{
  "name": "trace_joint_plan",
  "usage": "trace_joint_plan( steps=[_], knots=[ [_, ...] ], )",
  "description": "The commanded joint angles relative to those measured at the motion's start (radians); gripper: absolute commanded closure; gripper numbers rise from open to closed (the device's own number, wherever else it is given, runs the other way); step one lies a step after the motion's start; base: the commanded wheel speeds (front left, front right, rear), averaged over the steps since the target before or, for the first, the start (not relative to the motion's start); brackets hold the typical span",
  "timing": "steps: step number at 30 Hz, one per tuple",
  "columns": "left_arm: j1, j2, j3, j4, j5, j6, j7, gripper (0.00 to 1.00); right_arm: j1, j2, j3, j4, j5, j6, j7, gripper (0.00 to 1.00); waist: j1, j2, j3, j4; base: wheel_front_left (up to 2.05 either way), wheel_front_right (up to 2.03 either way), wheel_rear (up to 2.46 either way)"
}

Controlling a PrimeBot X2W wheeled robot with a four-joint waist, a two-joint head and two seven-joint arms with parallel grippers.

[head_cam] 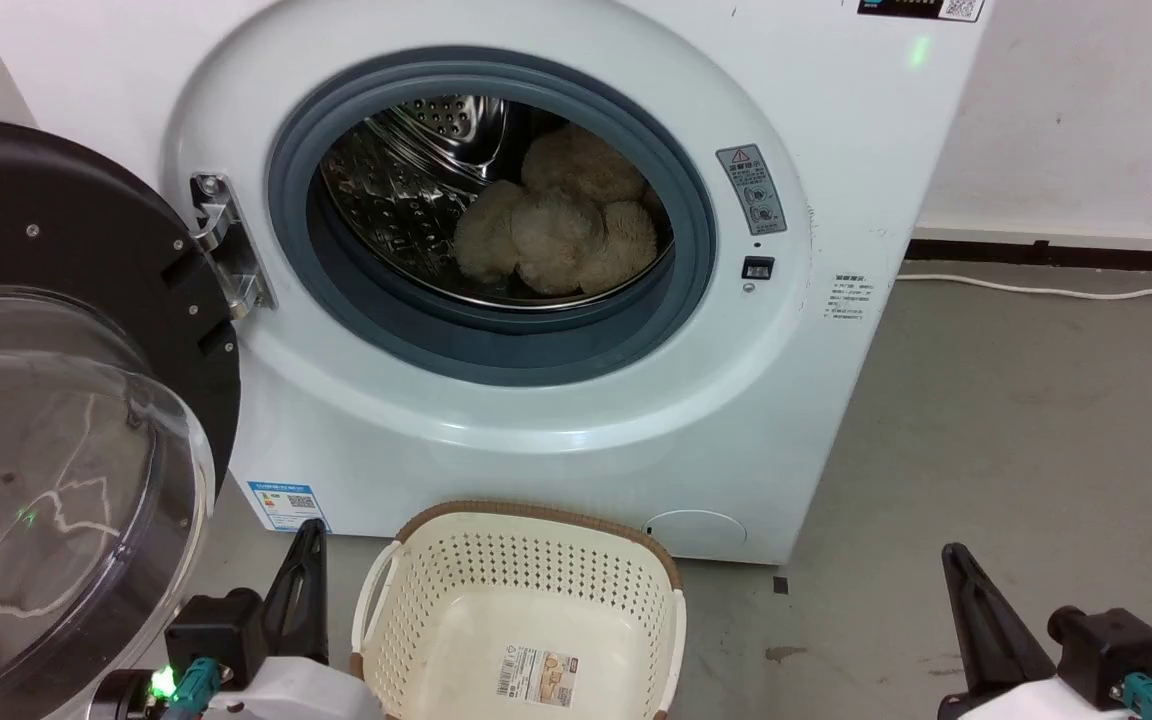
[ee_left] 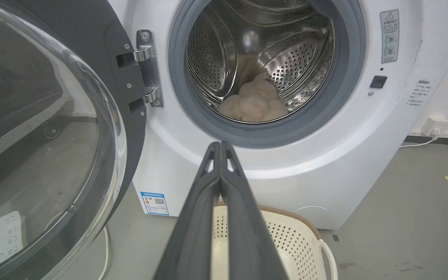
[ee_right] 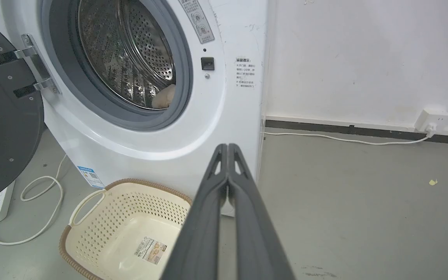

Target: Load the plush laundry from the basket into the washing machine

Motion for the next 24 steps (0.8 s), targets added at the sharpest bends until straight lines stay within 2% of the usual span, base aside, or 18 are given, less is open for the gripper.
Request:
trace_joint_plan(
  steps=[1, 24],
  knots=[
    [-0.014, -0.008, 0.008, -0.003, 0.011, -0.008, 0.005, 1.0, -0.016, -0.001, 0.002, -0.005, -0.008, 0.0, 0.004, 1.0, -0.0001, 0.0, 0.0, 0.0, 0.0, 0.0, 0.0],
    [-0.022, -0.059, 0.061, -0.006, 0.096, -0.046, 0.039, 1.0, -0.046, -0.001, 0.007, -0.009, -0.041, 0.001, 0.035, 1.0, -0.0001, 0.0, 0.004, -0.004, 0.0, 0.0, 0.0]
  ],
)
